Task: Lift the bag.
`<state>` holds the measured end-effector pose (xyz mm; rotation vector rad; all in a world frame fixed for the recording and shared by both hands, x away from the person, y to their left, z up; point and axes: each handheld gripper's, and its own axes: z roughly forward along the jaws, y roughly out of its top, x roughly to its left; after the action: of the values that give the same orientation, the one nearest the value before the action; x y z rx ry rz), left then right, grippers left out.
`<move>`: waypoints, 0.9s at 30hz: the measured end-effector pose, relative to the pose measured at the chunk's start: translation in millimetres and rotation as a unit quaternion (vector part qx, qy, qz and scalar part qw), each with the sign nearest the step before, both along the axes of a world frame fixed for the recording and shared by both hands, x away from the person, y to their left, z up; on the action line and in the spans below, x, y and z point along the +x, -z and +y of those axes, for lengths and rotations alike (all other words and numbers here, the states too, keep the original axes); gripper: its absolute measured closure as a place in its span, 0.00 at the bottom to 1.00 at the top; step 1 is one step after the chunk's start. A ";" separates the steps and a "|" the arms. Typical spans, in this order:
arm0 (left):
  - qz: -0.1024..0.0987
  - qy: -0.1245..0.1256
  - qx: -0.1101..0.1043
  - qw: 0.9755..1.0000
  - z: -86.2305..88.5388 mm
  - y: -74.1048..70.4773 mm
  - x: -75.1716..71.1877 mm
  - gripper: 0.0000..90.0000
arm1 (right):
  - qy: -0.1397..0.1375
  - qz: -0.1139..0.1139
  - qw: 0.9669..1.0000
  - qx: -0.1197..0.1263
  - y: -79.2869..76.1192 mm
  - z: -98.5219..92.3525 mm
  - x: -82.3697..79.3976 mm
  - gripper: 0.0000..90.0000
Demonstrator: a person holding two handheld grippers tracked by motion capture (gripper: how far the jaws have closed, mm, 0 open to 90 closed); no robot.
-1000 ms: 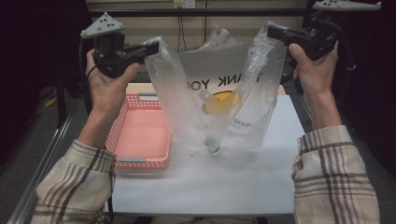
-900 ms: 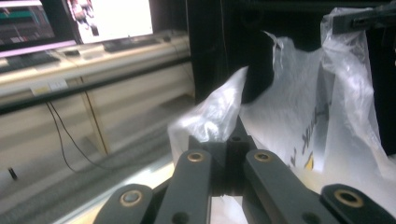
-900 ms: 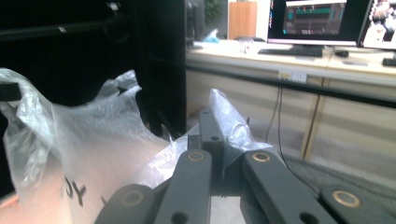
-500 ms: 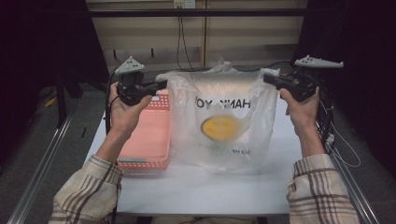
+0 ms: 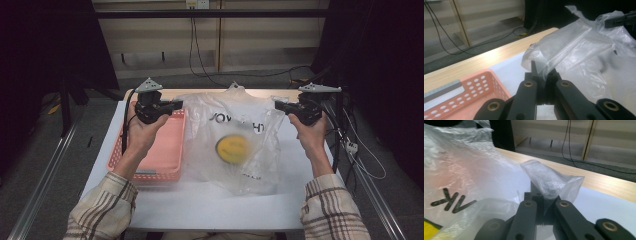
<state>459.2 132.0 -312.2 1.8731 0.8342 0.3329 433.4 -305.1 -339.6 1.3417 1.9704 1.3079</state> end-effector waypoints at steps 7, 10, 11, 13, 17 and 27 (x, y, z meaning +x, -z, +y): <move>0.005 0.000 -0.021 1.000 4.2 4.4 -1.9 0.98 | -0.004 -0.007 1.000 0.001 -2.8 1.1 -12.5 0.86; 0.002 -0.003 -0.023 1.000 5.0 3.5 -2.1 0.93 | -0.008 -0.012 1.000 -0.001 -4.9 0.4 -18.3 0.79; -0.001 0.000 -0.024 1.000 5.0 2.8 -2.4 0.91 | -0.009 -0.014 1.000 0.000 -5.8 0.1 -19.7 0.76; -0.009 -0.002 -0.020 1.000 4.0 1.1 -4.3 0.80 | -0.009 -0.017 1.000 0.005 -9.1 -0.9 -22.8 0.68; -0.020 -0.004 -0.023 1.000 5.2 -1.1 -6.7 0.68 | -0.004 -0.027 1.000 0.007 -15.1 -4.1 -29.0 0.59; -0.033 -0.001 -0.031 0.999 5.0 -5.9 -12.6 0.41 | 0.005 -0.035 0.999 0.005 -25.3 -12.0 -50.0 0.43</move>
<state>446.7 137.0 -306.3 1.7946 0.7928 0.3632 383.4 -317.1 -314.2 1.2895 1.9110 1.3435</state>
